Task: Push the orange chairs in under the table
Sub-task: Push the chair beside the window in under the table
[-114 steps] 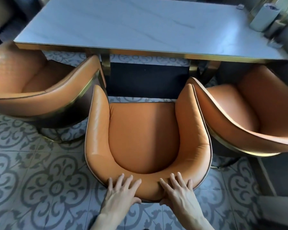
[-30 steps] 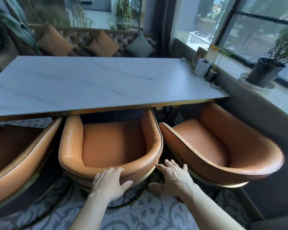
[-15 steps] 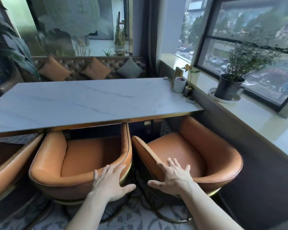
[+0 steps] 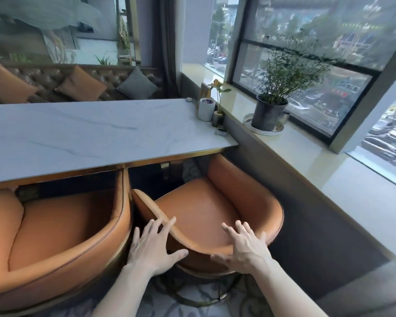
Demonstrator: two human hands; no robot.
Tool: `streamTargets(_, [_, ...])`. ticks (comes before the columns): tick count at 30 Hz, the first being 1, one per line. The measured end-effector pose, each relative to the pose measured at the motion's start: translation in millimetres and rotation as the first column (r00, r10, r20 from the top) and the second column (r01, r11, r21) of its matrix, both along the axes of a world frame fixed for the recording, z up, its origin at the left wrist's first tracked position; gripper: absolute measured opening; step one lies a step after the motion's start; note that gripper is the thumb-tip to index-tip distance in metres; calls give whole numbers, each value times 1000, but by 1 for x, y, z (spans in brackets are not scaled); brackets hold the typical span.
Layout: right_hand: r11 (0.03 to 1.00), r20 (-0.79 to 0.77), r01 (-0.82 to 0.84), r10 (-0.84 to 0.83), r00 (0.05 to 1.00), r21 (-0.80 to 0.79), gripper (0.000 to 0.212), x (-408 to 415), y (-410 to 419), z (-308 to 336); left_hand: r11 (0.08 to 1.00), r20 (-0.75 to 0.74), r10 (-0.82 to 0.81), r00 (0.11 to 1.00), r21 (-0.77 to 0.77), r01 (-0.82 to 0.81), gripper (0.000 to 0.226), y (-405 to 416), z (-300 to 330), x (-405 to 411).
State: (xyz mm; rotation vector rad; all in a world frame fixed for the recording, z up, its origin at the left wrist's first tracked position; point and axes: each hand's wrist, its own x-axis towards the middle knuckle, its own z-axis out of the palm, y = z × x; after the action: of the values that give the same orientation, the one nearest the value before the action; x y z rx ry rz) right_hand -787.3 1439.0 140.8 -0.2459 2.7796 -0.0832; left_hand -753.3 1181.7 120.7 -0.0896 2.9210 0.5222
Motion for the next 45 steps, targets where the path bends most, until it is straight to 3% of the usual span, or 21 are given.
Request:
streamTargets(14, [999,101,-10,6,995,39,98,-71,88,-56,996,142,-44,989,77,34,96,98,-69,-65])
streamTargets(29, [917,146,-396,385,911,57,104,-179,222,-130,991,215,97,972,65,-114,95,259,-148,-102])
streamTargets(38, [848,48,-528,526,849,44,88,-205,239,-186,991,242,130,962,5,-135,67,276,-183,-122])
streamTargets(45, [806,84,-586,580,810,83,81,-214,248,-198,997,306,60,950,19,-69,72,266,-185,-128])
